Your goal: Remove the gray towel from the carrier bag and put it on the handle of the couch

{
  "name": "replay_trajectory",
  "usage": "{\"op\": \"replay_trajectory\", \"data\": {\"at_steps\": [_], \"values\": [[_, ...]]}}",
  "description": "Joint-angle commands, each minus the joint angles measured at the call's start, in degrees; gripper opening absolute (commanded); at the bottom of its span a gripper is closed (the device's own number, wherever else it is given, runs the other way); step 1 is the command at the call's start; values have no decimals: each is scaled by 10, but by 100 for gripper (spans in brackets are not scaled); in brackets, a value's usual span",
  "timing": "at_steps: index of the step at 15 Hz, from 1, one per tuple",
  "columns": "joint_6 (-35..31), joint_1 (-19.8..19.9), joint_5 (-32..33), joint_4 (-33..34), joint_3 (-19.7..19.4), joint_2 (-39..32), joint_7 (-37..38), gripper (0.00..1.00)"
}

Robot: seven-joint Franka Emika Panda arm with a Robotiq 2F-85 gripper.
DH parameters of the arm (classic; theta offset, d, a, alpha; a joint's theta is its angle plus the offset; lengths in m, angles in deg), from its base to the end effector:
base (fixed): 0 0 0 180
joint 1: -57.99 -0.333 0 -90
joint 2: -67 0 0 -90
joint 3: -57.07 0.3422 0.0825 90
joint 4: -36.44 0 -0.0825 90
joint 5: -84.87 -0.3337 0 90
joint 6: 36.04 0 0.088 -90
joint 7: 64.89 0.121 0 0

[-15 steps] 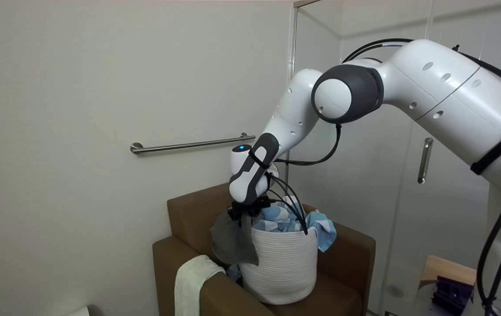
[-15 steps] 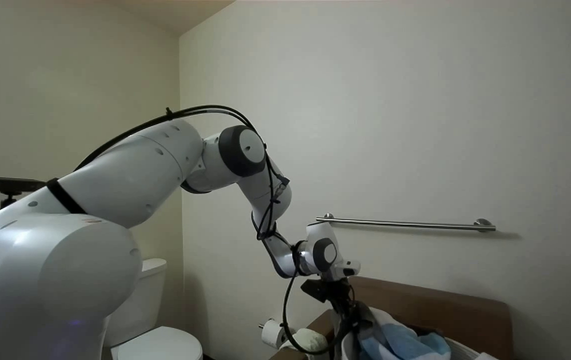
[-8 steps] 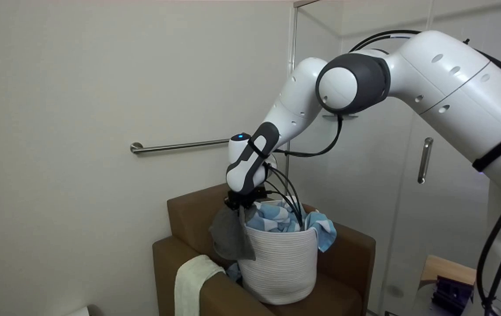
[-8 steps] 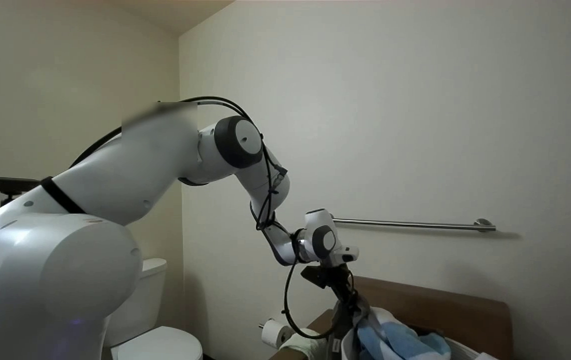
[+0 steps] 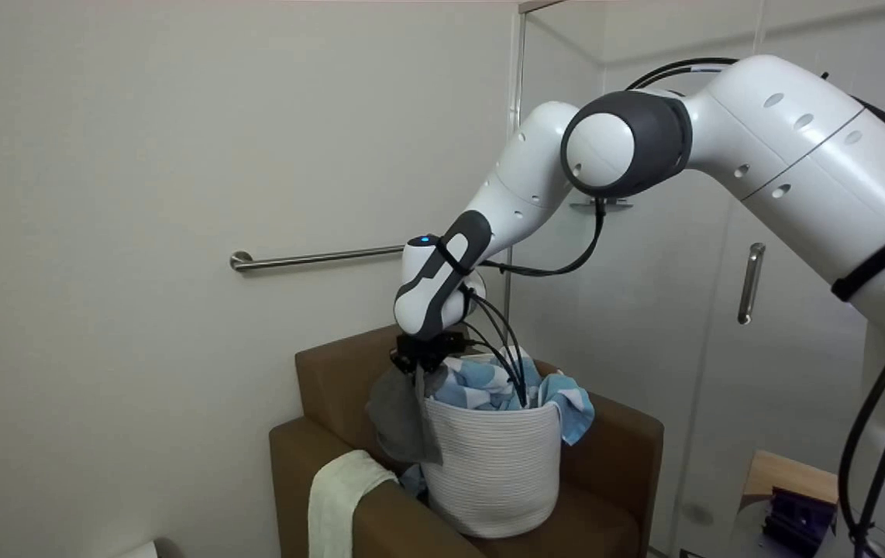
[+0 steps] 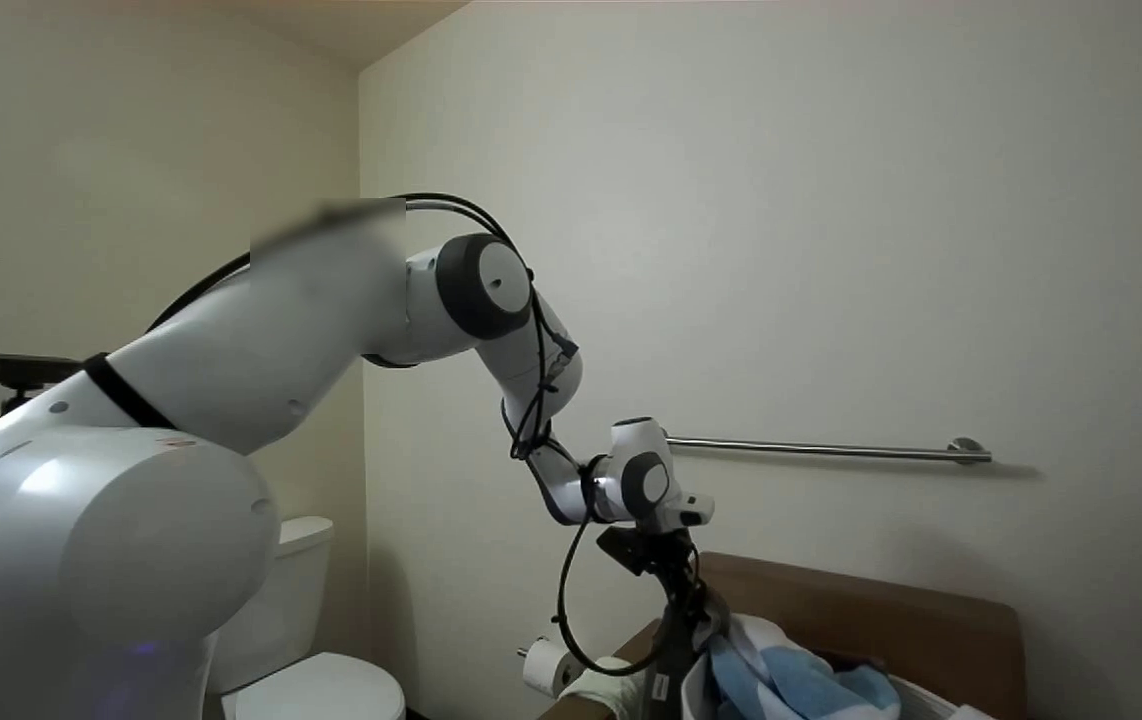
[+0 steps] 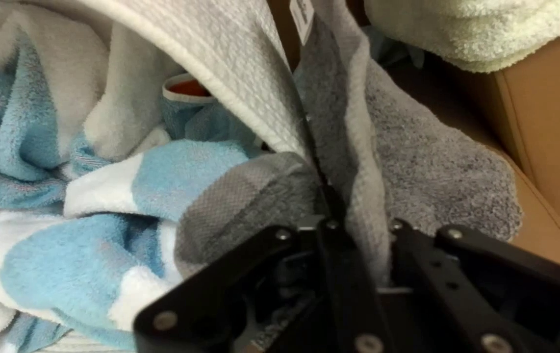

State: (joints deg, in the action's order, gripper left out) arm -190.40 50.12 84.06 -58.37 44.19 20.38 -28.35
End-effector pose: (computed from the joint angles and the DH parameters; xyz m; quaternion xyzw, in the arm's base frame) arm 0.6919 -0.0332 0.2109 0.9383 -0.3155 0.1368 0.0370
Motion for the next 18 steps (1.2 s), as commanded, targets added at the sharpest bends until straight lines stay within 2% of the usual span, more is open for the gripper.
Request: {"op": "replay_trajectory", "data": {"at_steps": [1,5,9,12,14,18], "values": [[48,0,-18,10,17,45,-6,10],[90,-52,7,37,-1,82,57,10],[177,-123,70,109,-29,104,193,10],[300,-163,153,218,-45,79,326,9],[398,-172,192,284,-34,67,387,9],[552,-178,235,391,2,40,435,9]]}}
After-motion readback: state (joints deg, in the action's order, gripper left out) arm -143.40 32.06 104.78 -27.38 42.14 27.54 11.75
